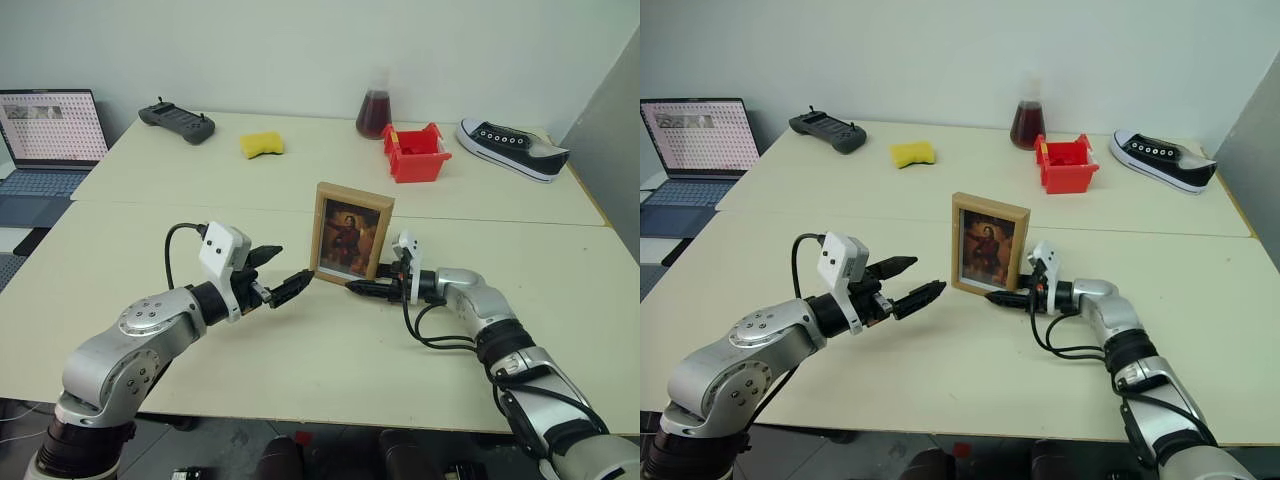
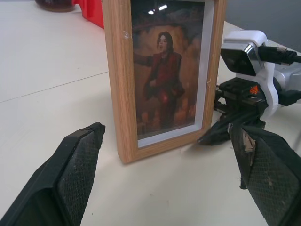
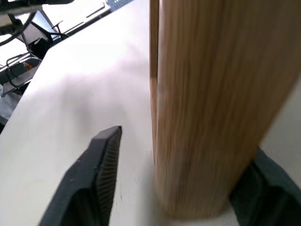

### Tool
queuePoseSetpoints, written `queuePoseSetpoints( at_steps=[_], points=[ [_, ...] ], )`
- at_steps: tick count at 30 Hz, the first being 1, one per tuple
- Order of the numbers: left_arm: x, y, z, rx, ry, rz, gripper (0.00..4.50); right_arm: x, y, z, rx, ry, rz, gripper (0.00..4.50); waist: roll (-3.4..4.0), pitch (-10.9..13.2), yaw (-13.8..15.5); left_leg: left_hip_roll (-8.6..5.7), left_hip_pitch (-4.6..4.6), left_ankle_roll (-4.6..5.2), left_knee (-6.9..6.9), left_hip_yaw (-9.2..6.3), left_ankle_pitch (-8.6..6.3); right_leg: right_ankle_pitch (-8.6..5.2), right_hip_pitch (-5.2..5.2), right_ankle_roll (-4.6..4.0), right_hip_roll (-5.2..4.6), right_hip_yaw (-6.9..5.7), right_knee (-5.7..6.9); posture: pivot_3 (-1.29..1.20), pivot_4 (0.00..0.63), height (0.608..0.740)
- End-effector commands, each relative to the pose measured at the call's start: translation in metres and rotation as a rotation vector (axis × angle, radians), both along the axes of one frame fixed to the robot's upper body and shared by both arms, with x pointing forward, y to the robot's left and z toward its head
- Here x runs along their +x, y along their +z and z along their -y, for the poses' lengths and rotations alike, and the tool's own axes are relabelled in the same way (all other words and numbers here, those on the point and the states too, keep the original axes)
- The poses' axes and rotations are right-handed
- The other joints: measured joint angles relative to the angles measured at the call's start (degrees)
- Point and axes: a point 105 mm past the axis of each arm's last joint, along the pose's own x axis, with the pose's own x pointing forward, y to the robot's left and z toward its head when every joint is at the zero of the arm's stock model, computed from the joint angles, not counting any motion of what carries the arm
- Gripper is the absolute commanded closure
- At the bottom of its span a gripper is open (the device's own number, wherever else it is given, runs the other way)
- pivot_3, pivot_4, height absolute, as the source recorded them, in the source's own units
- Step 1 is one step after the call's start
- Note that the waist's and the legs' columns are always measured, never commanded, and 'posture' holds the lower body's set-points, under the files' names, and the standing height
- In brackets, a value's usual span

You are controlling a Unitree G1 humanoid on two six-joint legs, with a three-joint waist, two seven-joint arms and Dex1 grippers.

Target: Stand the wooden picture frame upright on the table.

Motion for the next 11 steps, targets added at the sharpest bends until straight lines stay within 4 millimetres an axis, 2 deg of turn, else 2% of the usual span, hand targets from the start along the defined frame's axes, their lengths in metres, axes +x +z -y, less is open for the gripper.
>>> queuePoseSetpoints(
  at_steps=[1,2,4,6,8,11],
  points=[
    [0.007,0.010,-0.006,0.029,0.000,0.052,0.00,-0.006,0.019,0.031,-0.045,-0.024,0.101,0.30,0.01,0.0,0.2,0.00,0.00,0.00,0.00,-0.01,0.00,0.00,0.00,0.00,0.00,-0.01,0.00,0.00,0.150,0.740],
    [0.010,0.009,-0.010,0.049,0.011,0.050,0.00,-0.010,0.021,0.040,-0.075,-0.035,0.115,0.04,0.01,0.0,0.3,-0.01,-0.02,0.00,0.00,-0.02,0.00,0.00,0.00,0.00,0.00,-0.04,-0.02,0.00,0.150,0.740],
    [0.015,0.006,-0.018,0.094,0.027,0.042,0.00,-0.017,0.026,0.061,-0.162,-0.074,0.163,0.04,0.03,0.0,0.3,-0.02,-0.02,0.00,0.01,0.00,0.00,0.00,0.01,0.00,-0.01,-0.01,-0.02,0.00,0.150,0.740],
    [0.019,0.007,-0.025,0.122,0.029,0.037,0.00,-0.027,0.039,0.076,-0.196,-0.106,0.183,0.04,0.04,0.0,0.2,-0.03,-0.03,0.01,-0.01,-0.02,-0.01,-0.01,-0.01,0.01,0.00,-0.01,-0.02,0.00,0.150,0.740],
    [0.023,0.012,-0.031,0.133,0.024,0.040,0.00,-0.038,0.056,0.083,-0.189,-0.130,0.190,0.04,0.06,0.0,0.0,-0.01,-0.02,0.02,0.00,-0.01,-0.01,-0.01,-0.03,0.01,0.04,0.02,0.00,0.00,0.150,0.740],
    [0.027,0.017,-0.036,0.164,0.000,0.052,0.00,-0.056,0.085,0.081,-0.127,-0.165,0.183,0.04,0.08,0.1,-0.2,0.05,-0.02,0.02,-0.03,-0.03,-0.01,-0.01,-0.06,0.00,0.13,0.05,0.03,0.00,0.150,0.740]
  ],
)
